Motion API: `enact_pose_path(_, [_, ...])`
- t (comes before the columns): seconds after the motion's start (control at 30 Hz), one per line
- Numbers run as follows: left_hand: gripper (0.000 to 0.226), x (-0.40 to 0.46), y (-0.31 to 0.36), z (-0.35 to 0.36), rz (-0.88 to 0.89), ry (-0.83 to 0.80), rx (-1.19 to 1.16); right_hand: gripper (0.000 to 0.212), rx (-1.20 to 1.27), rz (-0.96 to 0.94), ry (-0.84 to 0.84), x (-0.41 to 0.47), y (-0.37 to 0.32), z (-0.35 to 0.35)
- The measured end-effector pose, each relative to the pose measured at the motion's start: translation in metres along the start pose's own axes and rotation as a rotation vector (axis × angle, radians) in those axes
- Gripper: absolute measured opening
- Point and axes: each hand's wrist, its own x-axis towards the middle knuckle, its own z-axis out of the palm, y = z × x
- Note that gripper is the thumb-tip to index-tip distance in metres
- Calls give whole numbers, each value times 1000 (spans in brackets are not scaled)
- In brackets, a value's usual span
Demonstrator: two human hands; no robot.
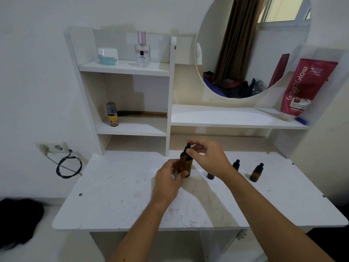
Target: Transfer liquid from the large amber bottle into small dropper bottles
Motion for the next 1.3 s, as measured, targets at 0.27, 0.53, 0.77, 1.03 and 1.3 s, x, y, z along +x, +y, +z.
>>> enact_pose_path(0.27, [36,0,1,0,-2,3,-2,30,20,-15,-6,5,1,-5])
enact_pose_path(0.53, [37,0,-1,1,2,22,23,22,-16,7,-54,8,1,-3])
enact_pose_path(0.77, [39,-1,4,1,-4,25,79,16,-23,15,1,6,-1,2])
enact_pose_path(1.03, [41,-4,7,1,-12,15,129,17,-43,-7,58,-3,-5,8])
enact_pose_path(1.3, [52,-10,11,0,-22,19,154,53,-132,-11,86,-19,-6,7])
